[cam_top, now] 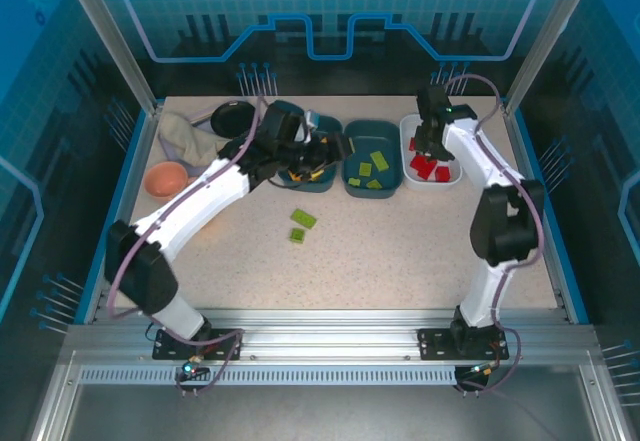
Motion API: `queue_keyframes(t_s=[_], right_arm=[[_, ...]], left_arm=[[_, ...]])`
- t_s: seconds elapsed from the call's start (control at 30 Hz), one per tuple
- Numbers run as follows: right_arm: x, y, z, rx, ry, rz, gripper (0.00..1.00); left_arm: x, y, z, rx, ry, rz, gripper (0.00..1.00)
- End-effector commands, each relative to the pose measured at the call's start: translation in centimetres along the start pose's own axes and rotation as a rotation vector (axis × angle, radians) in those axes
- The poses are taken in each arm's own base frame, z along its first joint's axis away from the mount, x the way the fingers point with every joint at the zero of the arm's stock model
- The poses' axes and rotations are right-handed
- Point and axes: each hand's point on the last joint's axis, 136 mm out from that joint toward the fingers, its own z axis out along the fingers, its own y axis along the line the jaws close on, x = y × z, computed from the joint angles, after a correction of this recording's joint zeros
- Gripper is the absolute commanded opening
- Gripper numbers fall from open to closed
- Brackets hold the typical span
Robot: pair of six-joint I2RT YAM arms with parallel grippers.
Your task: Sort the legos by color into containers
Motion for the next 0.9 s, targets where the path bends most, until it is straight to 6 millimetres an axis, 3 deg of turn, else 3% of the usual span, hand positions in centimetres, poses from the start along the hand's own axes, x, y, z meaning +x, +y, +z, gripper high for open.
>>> queue_keyframes(t_s=[0.0, 0.2, 0.23, 0.3, 0.4, 0.47, 0.63, 0.73, 0.87], right_arm=[[-1.4, -1.5, 3.0, 0.080, 0.064, -0.084, 0.31], [-5.0, -2.2, 7.4, 0.105, 0.084, -0.069, 0.32], [-4.8, -2.1, 8.8, 0.109, 0.106, -0.082, 0.33], [-5.6, -1.7, 9.9, 0.094, 0.109, -0.090, 0.35], [-5.7, -1.2, 11.6, 0.079, 0.135, -0.104, 0.41], [-6.0, -0.7, 11.6, 0.056, 0.130, -0.097, 0.49], [-7.8, 0.9, 8.0, 0.001, 0.056, -0.094, 0.65], [-8.7, 1.8, 3.6, -0.034, -0.009, -0.089, 0.65], [-7.1, 5.6, -3.2, -0.162, -0.113, -0.141, 0.65]], left_arm=[[-1.4, -2.2, 2.5, 0.064, 0.029, 0.029, 0.83], [-3.4, -2.4, 7.1, 0.066, 0.053, 0.029, 0.83], [-3.6, -2.5, 7.5, 0.068, 0.055, 0.029, 0.83], [-3.8, -2.1, 8.6, 0.060, 0.068, 0.024, 0.83], [-3.9, -1.8, 9.2, 0.045, 0.077, 0.025, 0.83], [-4.0, -1.7, 9.1, 0.042, 0.077, 0.025, 0.83], [-4.0, -1.2, 8.0, 0.015, 0.067, 0.026, 0.83], [-3.9, -0.6, 6.4, -0.028, 0.035, 0.032, 0.82], [-3.3, 1.9, 2.4, -0.131, -0.036, 0.003, 0.83]])
